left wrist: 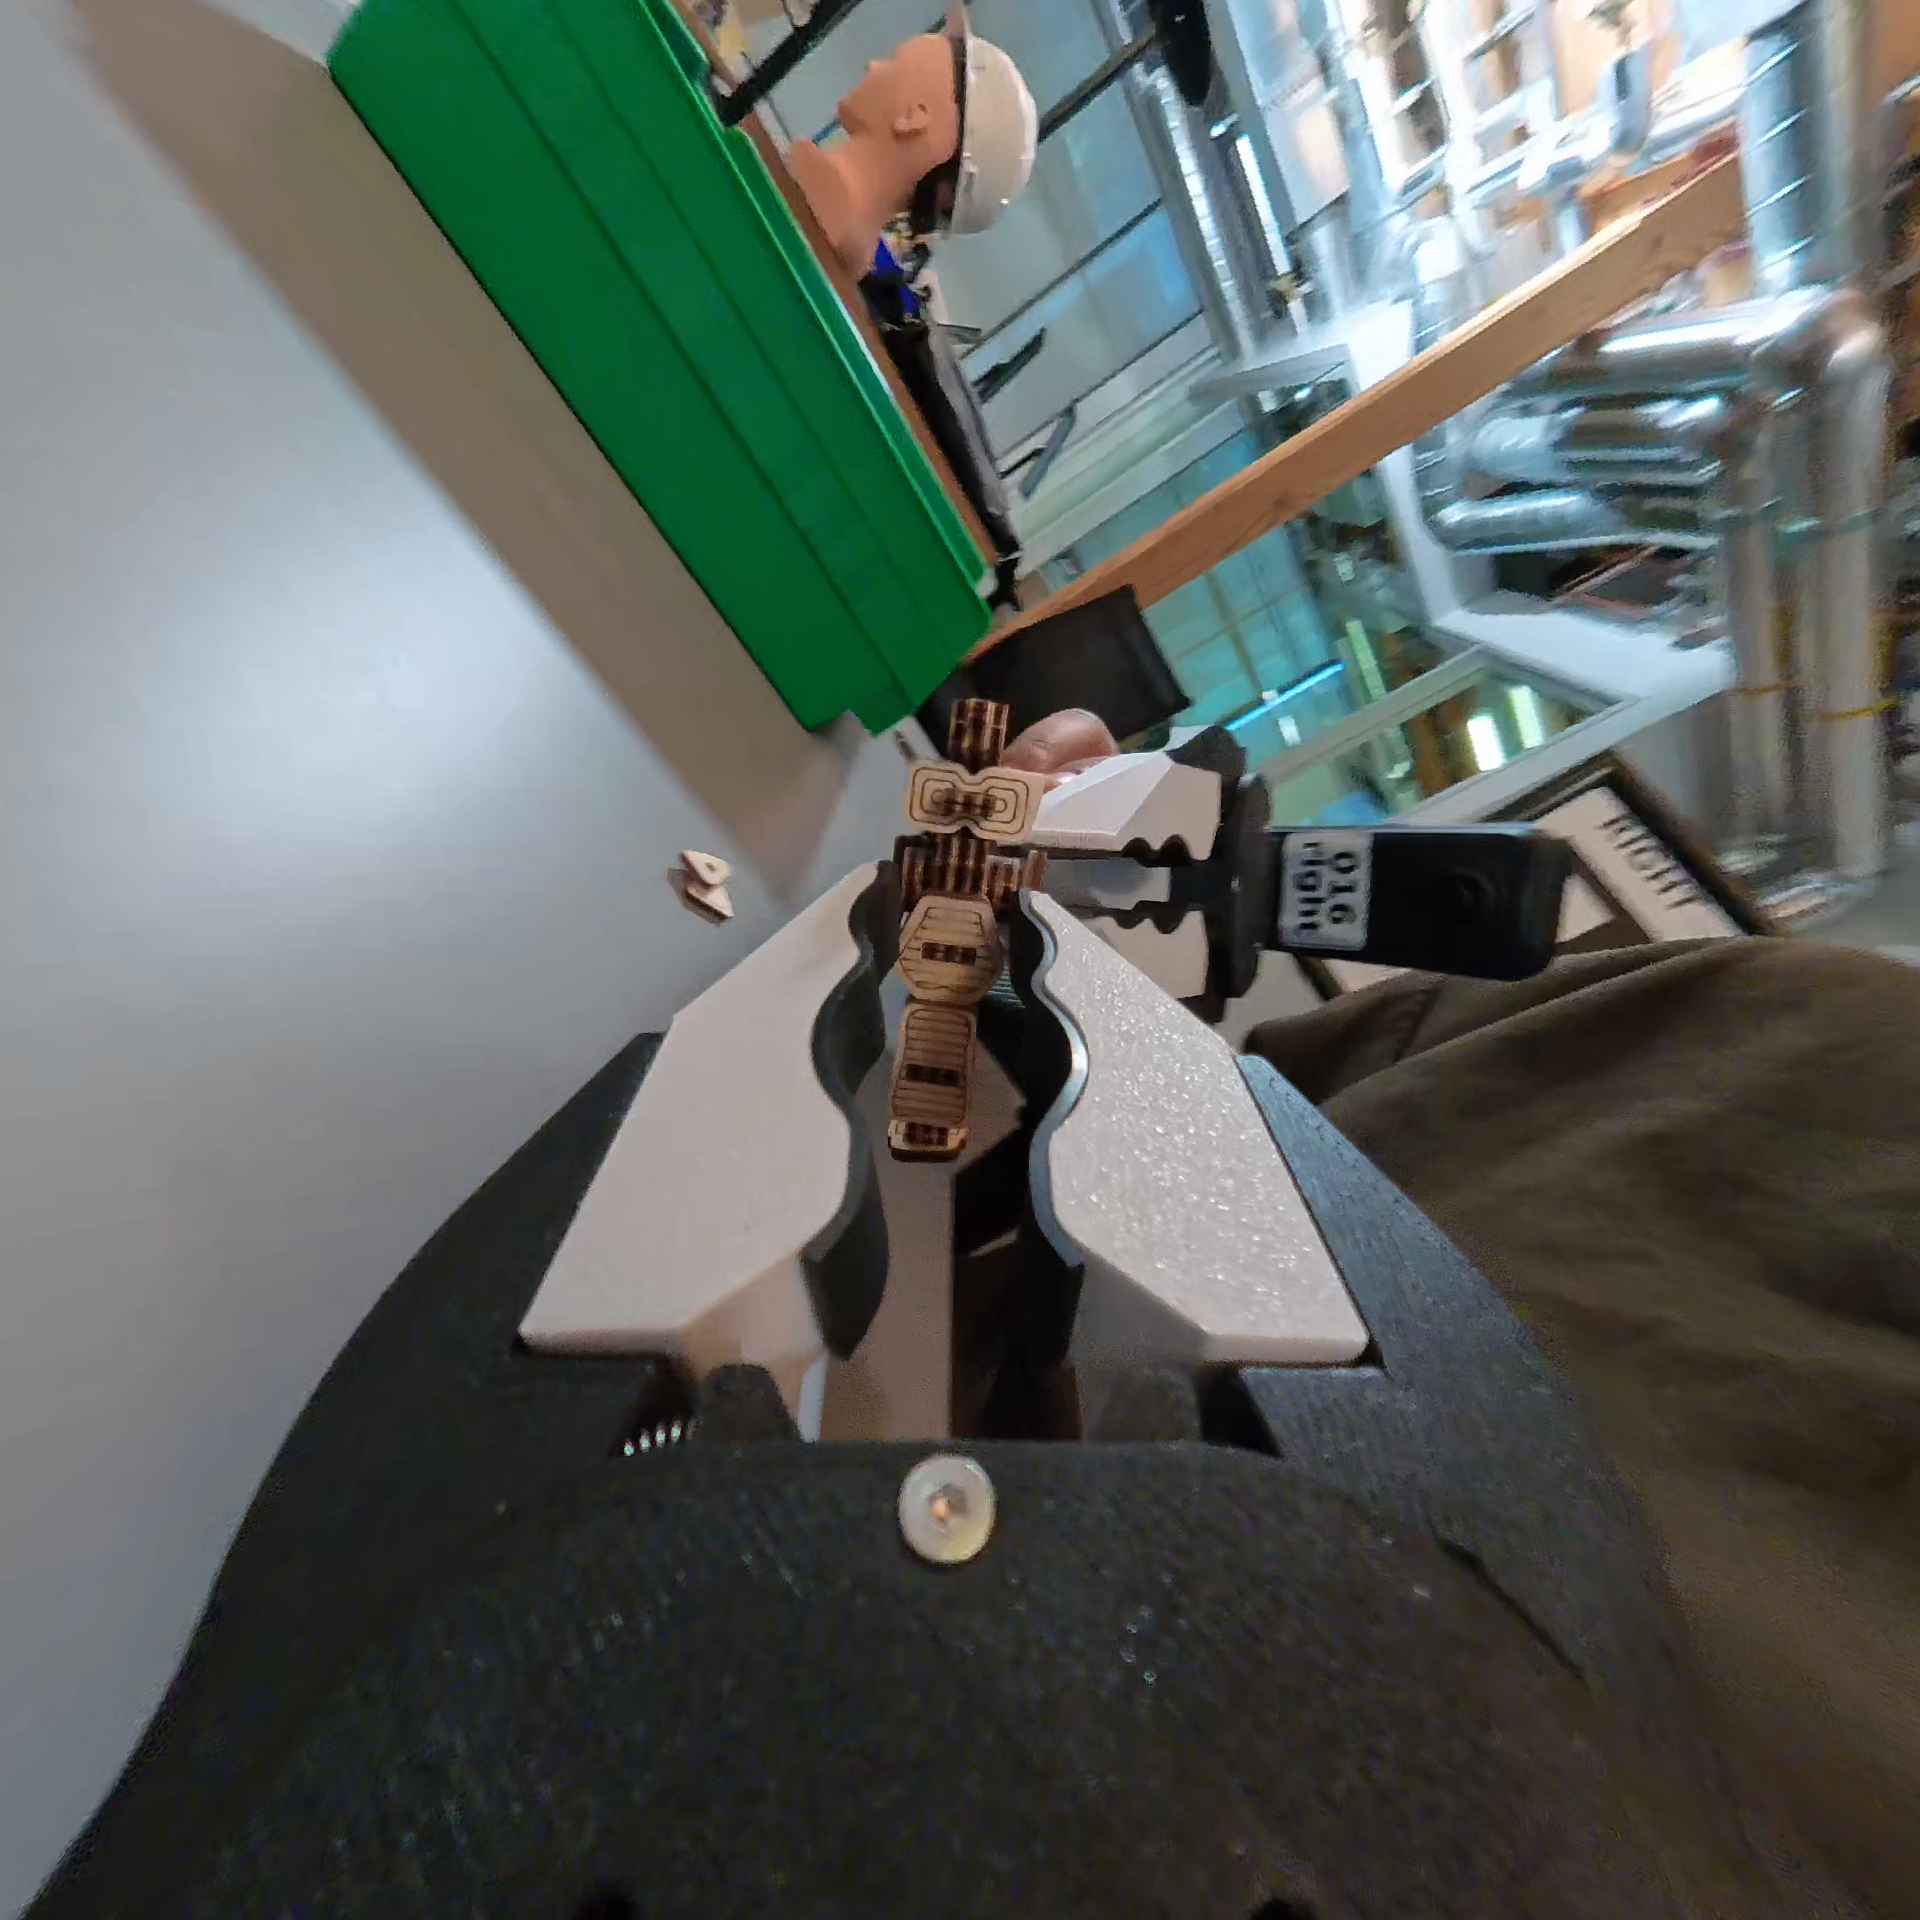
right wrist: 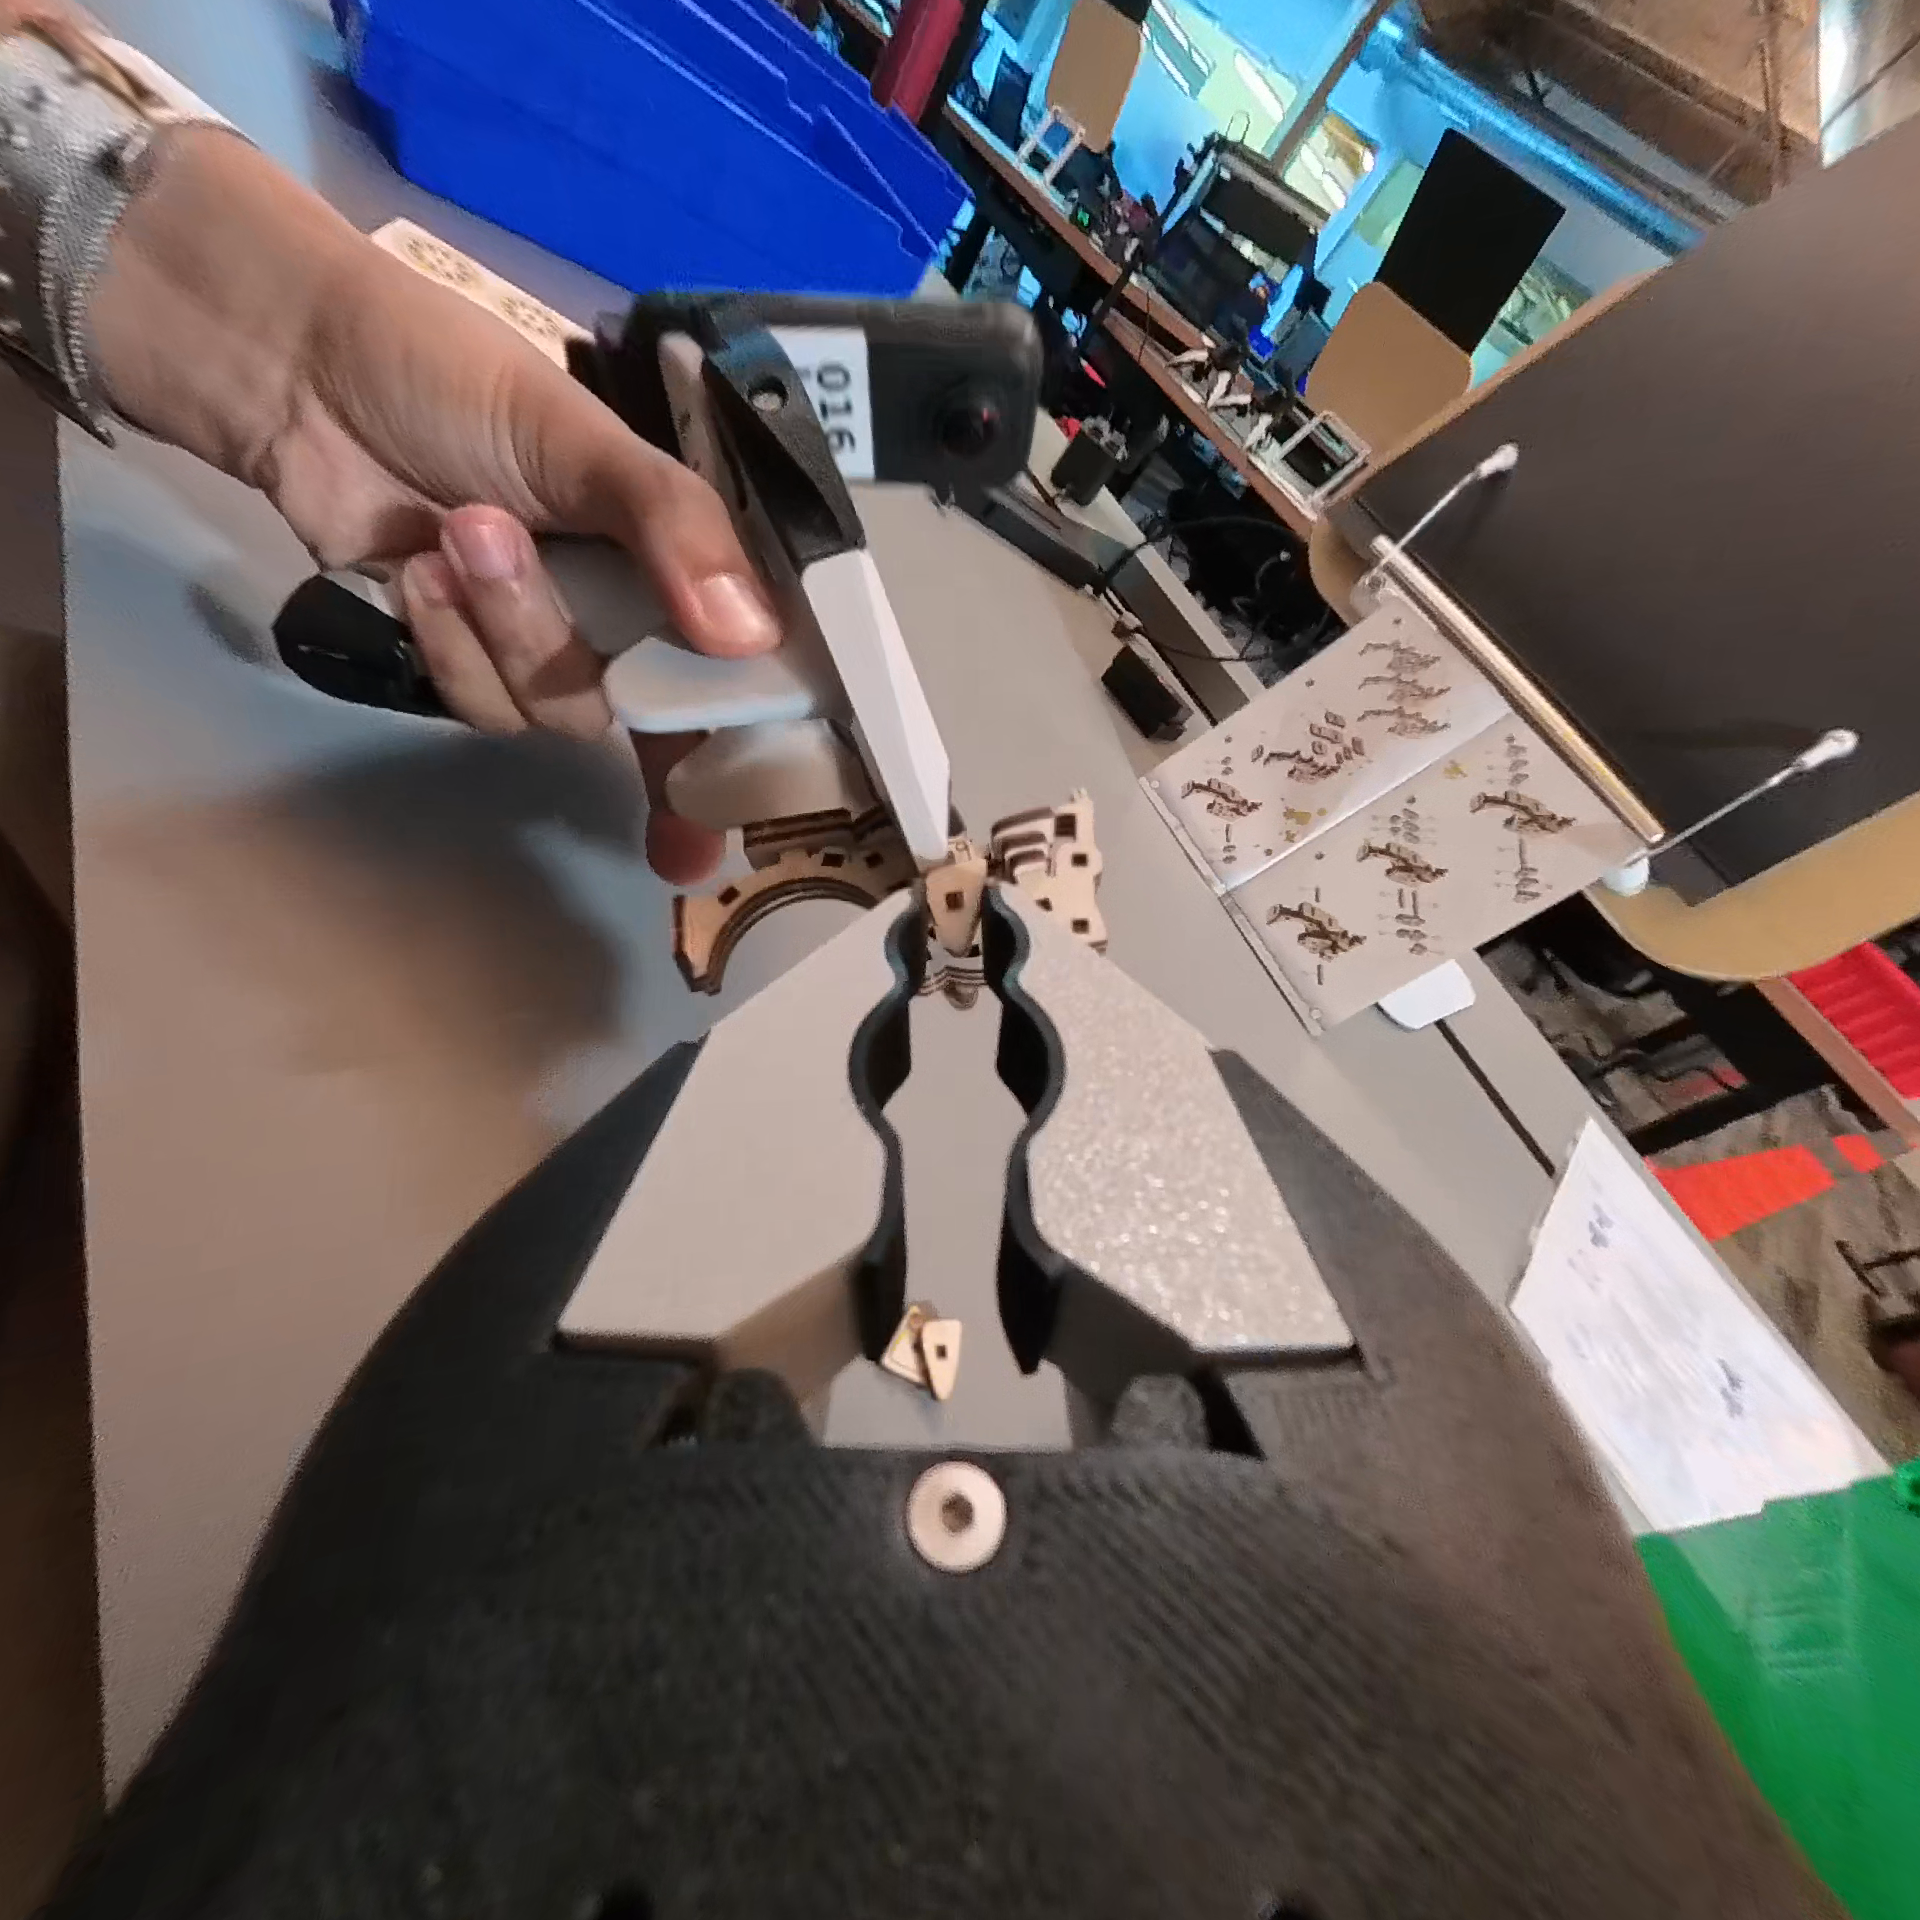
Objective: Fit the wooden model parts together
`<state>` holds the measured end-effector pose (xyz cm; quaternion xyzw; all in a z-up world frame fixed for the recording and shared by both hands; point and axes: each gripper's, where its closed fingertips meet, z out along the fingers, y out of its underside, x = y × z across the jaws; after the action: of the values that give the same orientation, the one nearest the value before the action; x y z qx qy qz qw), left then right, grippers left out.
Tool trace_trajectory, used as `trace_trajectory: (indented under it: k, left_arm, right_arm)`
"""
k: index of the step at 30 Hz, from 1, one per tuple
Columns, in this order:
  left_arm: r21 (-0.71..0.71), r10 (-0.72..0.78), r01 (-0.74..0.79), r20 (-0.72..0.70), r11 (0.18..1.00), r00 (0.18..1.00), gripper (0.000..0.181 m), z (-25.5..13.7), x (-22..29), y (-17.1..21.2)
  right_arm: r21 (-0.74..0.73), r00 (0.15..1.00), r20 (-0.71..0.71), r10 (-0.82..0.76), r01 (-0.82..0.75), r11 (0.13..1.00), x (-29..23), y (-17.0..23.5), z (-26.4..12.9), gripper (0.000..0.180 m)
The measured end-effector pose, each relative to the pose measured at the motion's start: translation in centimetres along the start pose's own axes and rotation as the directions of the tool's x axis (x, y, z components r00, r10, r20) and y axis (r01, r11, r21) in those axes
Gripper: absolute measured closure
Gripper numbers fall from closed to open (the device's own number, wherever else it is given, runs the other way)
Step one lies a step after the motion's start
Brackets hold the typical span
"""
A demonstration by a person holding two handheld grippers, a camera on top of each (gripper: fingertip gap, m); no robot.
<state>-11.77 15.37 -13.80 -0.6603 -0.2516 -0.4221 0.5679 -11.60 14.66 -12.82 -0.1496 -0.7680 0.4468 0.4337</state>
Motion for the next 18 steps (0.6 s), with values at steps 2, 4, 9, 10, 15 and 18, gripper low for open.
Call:
trace_trajectory:
  k: [2,4,9,10,15,18]
  left_arm:
    - [-0.01,0.11,-0.11,0.069,0.994,0.991,0.163,-0.1,-0.2,-0.2]
    - [-0.022,0.224,-0.223,0.136,0.974,0.965,0.163,-0.2,-0.1,-0.5]
    - [-0.01,0.242,-0.249,0.279,0.968,0.929,0.163,-0.9,-2.3,-1.1]
    - [-0.001,0.262,-0.282,0.371,0.959,0.891,0.163,-2.2,-4.3,-1.9]
    - [0.09,0.281,-0.325,0.324,0.941,0.903,0.163,-4.0,-2.2,-5.0]
    - [0.167,0.156,-0.199,0.238,0.966,0.959,0.162,-4.1,-2.5,-5.1]
  right_arm:
    - [-0.021,0.998,0.008,0.062,-0.062,0.998,0.0,0.2,0.2,0.172]
    - [-0.018,0.984,0.029,0.177,-0.176,0.984,0.2,0.2,0.3,0.172]
    - [-0.016,0.997,-0.011,0.071,-0.071,0.997,0.1,-0.3,0.2,0.172]
    - [0.08,0.995,-0.023,0.093,-0.091,0.993,0.4,-2.3,-0.3,0.172]
    - [0.033,0.992,-0.098,0.08,-0.077,0.996,1.6,-1.8,-0.8,0.171]
    - [0.033,0.982,-0.022,0.189,-0.188,0.982,1.2,-0.5,-0.3,0.171]
